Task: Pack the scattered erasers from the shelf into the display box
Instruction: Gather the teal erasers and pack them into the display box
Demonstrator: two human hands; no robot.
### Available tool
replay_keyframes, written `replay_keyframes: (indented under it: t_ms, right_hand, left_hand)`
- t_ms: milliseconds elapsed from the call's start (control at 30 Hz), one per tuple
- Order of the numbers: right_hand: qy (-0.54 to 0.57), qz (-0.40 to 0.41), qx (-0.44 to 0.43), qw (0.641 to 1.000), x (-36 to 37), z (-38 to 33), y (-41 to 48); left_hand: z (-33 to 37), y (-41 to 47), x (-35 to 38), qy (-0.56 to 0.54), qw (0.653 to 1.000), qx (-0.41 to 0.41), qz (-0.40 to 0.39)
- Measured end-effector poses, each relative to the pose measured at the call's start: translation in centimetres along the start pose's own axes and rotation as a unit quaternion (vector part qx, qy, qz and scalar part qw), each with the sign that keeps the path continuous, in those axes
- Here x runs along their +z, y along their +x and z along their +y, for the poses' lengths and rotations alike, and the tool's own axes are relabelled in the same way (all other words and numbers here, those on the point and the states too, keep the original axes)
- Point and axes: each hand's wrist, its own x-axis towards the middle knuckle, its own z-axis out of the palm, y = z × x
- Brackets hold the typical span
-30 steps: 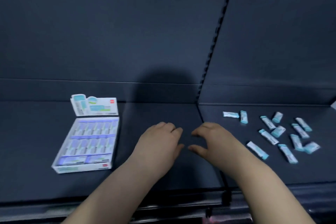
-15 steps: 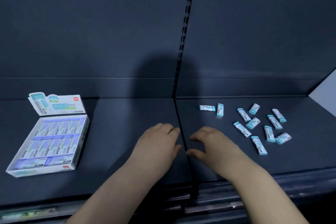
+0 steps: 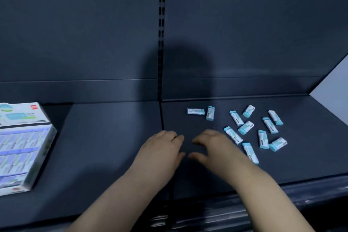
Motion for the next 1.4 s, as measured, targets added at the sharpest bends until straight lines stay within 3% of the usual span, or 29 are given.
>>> replay_keyframes:
  t_ms: [167,433,667,1200,1400]
  right_hand:
    - [-0.005,-0.011,-0.053,0.999,-1.4,5.9,-0.7]
    - [0.0,-0.032,-0.052,0.998,-5.3,17.4,-1.0]
    - [0.037,-0.048,-0.086,0.994,-5.1,18.2,-0.6]
    - [0.07,-0.053,-0.137,0.987,-2.7,15.7,-1.3]
    - [0.073,-0.038,-0.129,0.988,-2.3,15.6,-1.0]
  left_hand:
    - [4.8,4.1,2.0,0.015,0.998,-0.052,0.012]
    - [9.9,7.5,3.7,0.01,0.982,-0.187,-0.009]
    - [10.1,6.3,3.6,-0.029,0.961,-0.258,-0.096]
    - [8.5,7.6,5.2,-0.036,0.987,-0.148,-0.058]
    - [8.3,8.3,5.5,-0.03,0.978,-0.184,-0.093]
